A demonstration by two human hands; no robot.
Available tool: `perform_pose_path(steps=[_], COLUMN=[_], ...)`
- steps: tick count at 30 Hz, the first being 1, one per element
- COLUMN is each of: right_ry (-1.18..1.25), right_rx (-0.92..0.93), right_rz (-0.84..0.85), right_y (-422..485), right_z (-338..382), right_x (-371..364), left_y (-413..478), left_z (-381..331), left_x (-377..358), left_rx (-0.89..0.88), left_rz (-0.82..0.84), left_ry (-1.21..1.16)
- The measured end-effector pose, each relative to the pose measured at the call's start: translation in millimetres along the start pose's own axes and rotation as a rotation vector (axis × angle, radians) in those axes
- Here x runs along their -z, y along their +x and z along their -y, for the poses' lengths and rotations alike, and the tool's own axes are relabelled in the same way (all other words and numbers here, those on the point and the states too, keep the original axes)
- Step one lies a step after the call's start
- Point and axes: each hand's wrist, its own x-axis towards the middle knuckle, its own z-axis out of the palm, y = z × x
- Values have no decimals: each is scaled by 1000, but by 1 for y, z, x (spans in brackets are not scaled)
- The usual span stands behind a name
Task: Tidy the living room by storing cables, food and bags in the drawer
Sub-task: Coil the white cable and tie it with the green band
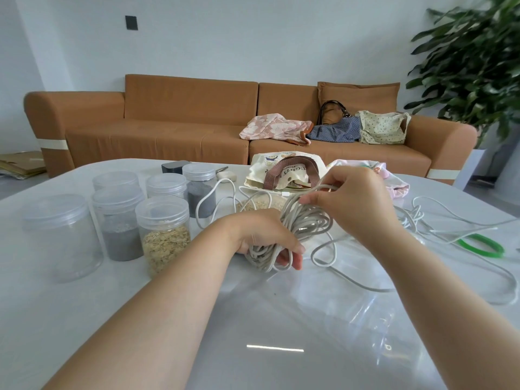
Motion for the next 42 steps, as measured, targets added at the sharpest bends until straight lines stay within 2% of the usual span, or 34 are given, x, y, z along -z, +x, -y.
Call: perform_pose_path(steps=[6, 9, 14, 19, 23, 28, 30, 33, 34, 36, 42], right_ry=[196, 197, 179, 143, 112, 128, 398, 1001, 1100, 1158, 1062], right_rx=[-70, -63, -62, -135, -186, -132, -242, -459, -488, -505, -404], right_rz=[47, 25, 83, 119, 110, 164, 226, 342, 344, 328, 368], right_y=[3, 5, 4, 4, 5, 2, 3, 6, 6, 5, 2], right_z=[-7, -8, -9, -15, -21, -16, -16, -20, -22, -24, -16], right_x=[1, 3, -1, -6, -5, -10, -13, -13, -13, -13, -9], left_y=[-5, -8, -4, 4, 10, 10, 11, 12, 12, 13, 14], left_z=[4, 1, 6, 14, 16, 4, 1, 2, 4, 6, 5], left_x=[0, -1, 0, 7, 9, 2, 1, 5, 8, 11, 7], left_rx=[-204, -239, -273, -448, -438, -335, -361, -393, -385, -346, -327], left_rz=[162, 217, 272, 347, 196, -129, -214, -274, -295, -344, -350], left_ry=[-176, -279, -480, -775, -1009, -1240, -1348, -1456, -1457, -1405, -1384])
